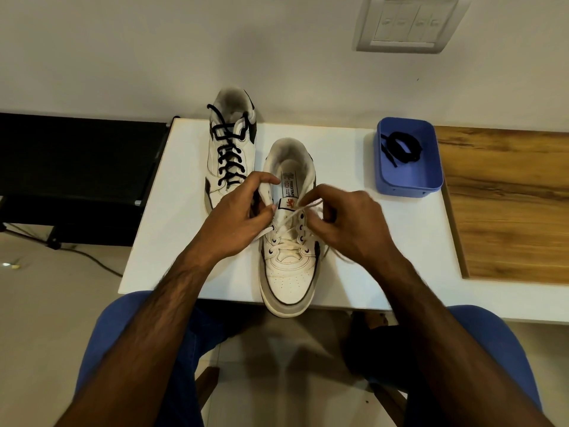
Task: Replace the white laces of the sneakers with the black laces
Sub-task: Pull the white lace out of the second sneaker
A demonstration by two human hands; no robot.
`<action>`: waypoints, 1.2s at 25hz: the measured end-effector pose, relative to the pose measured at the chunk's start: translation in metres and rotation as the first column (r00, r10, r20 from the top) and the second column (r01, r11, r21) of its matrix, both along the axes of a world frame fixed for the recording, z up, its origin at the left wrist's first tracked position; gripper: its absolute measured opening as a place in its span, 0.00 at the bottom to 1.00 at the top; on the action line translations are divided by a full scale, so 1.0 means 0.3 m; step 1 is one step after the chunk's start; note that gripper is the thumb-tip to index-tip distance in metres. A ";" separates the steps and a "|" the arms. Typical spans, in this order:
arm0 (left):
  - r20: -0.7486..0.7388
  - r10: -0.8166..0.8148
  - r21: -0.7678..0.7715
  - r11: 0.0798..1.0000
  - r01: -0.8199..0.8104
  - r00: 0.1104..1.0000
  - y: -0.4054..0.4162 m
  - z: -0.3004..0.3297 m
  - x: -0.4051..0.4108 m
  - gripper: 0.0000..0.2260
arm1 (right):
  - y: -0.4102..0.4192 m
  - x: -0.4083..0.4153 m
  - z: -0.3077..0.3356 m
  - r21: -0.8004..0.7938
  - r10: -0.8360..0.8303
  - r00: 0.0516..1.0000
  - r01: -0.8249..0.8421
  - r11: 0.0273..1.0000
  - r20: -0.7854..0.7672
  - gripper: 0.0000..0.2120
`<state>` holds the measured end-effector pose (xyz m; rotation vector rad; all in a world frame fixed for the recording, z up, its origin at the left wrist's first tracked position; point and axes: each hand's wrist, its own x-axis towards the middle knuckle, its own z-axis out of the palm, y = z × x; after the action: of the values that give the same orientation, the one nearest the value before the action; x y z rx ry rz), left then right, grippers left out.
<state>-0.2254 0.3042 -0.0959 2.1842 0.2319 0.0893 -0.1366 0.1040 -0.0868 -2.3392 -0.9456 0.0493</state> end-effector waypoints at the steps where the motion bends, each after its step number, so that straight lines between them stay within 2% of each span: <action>1: 0.002 0.001 -0.003 1.000 -0.001 1.000 -0.001 0.000 0.000 0.16 | 0.017 -0.019 -0.004 -0.012 0.049 0.999 -0.049 0.999 0.001 0.09; 4: 0.006 0.000 0.001 1.000 0.000 1.000 -0.003 0.001 0.001 0.16 | 0.076 -0.073 -0.026 -0.087 0.144 0.989 -0.139 0.986 0.046 0.08; 7: -0.001 -0.002 -0.001 1.000 0.002 1.000 -0.003 0.002 0.000 0.16 | 0.074 -0.052 -0.020 -0.140 0.132 0.990 -0.124 0.982 0.049 0.06; 10: -0.006 -0.008 -0.004 1.000 0.008 1.000 0.003 0.002 -0.001 0.16 | 0.006 0.009 -0.001 -0.052 -0.006 0.999 0.007 0.999 0.033 0.06; 12: -0.007 -0.009 -0.009 1.000 0.009 1.000 0.003 0.001 -0.002 0.16 | -0.011 0.017 0.002 0.011 -0.036 0.999 0.036 0.999 0.020 0.06; 15: -0.003 -0.002 -0.009 1.000 0.002 1.000 -0.003 0.004 0.001 0.16 | 0.039 -0.043 -0.014 -0.036 0.085 0.996 -0.084 0.996 0.034 0.10; 18: -0.006 -0.003 -0.015 1.000 0.003 1.000 -0.003 0.008 0.000 0.16 | 0.085 -0.074 -0.033 -0.117 0.153 0.984 -0.142 0.983 0.092 0.06; 21: -0.012 -0.005 -0.025 1.000 0.005 1.000 -0.002 0.008 -0.001 0.16 | 0.051 -0.028 -0.012 -0.142 0.108 0.993 -0.099 0.985 0.055 0.05; 25: -0.012 -0.006 -0.024 1.000 0.005 1.000 -0.001 0.008 -0.002 0.16 | 0.000 -0.001 -0.003 -0.035 -0.016 0.997 0.019 0.999 0.072 0.06; 28: -0.010 -0.003 -0.027 1.000 0.003 1.000 0.000 0.009 -0.003 0.16 | 0.042 -0.049 -0.021 -0.046 0.094 0.992 -0.091 0.995 0.080 0.10; 30: -0.009 -0.005 -0.022 1.000 0.005 1.000 -0.001 0.008 -0.002 0.16 | 0.073 -0.072 -0.032 -0.081 0.150 0.983 -0.142 0.987 0.106 0.06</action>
<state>-0.2261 0.3038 -0.0936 2.1638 0.2313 0.0741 -0.1581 0.1258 -0.0963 -2.3557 -1.1883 0.0128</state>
